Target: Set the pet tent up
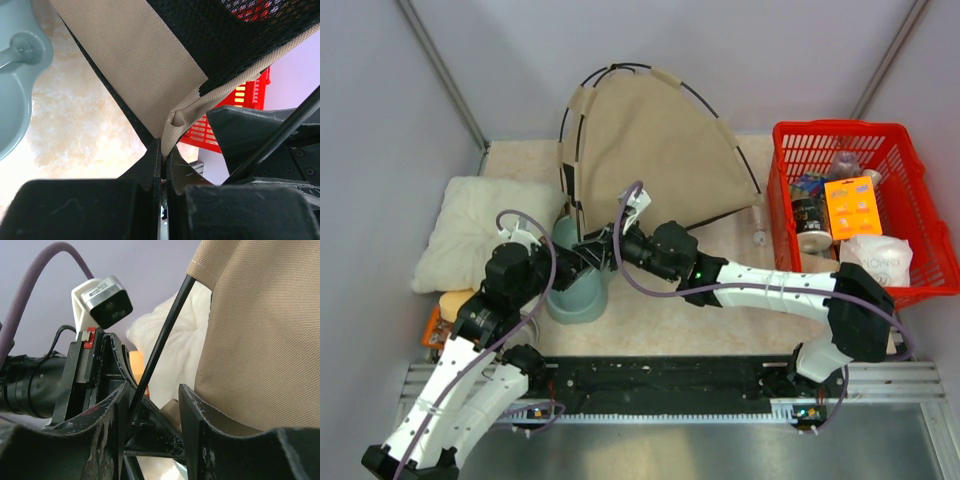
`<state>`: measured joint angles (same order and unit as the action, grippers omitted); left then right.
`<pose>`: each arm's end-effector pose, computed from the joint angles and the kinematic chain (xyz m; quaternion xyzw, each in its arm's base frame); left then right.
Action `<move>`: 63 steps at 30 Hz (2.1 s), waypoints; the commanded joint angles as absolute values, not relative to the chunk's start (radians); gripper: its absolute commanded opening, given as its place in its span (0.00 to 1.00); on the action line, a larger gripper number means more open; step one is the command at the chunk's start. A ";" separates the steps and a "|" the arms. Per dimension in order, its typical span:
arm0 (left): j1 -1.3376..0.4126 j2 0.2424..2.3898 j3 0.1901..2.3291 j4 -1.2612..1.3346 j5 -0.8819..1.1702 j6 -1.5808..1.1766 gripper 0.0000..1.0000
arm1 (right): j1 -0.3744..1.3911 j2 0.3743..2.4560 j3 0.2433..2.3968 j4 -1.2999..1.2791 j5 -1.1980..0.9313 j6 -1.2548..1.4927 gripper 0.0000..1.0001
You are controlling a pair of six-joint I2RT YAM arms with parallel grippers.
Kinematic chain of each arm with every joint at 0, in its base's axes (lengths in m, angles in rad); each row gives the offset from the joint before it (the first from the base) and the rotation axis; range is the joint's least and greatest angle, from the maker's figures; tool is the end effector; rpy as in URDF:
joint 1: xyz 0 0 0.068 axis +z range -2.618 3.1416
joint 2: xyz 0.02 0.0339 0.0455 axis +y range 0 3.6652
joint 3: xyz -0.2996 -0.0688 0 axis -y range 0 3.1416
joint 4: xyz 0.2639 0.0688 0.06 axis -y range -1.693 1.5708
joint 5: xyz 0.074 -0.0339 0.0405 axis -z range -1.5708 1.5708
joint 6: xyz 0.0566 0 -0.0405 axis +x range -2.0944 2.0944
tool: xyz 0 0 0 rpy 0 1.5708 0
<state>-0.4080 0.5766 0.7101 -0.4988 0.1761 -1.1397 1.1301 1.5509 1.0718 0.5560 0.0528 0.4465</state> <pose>0.1279 -0.0661 0.3251 -0.2470 0.7841 -0.4465 0.3533 0.1759 0.3660 0.3547 -0.2094 0.6464 0.5075 0.5299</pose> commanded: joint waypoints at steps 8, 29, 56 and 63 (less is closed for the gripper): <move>-0.402 0.545 0.703 -0.491 0.167 -1.101 0.00 | 1.135 1.542 1.209 0.328 -0.084 0.414 0.32; -0.397 0.457 0.649 -0.463 0.192 -0.905 0.00 | 1.127 1.533 1.168 0.443 0.087 0.471 0.00; -0.400 0.242 0.399 -0.245 0.302 -0.301 0.00 | 1.112 1.637 1.315 0.620 0.253 0.459 0.00; -0.399 0.242 0.396 -0.265 0.316 -0.273 0.00 | 1.095 1.643 1.330 0.638 0.310 0.459 0.00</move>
<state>-0.3943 0.2447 0.4149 -0.1829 0.2211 -0.3130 1.1442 1.6619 1.2385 0.4786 0.1616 0.5064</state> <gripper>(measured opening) 0.033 0.031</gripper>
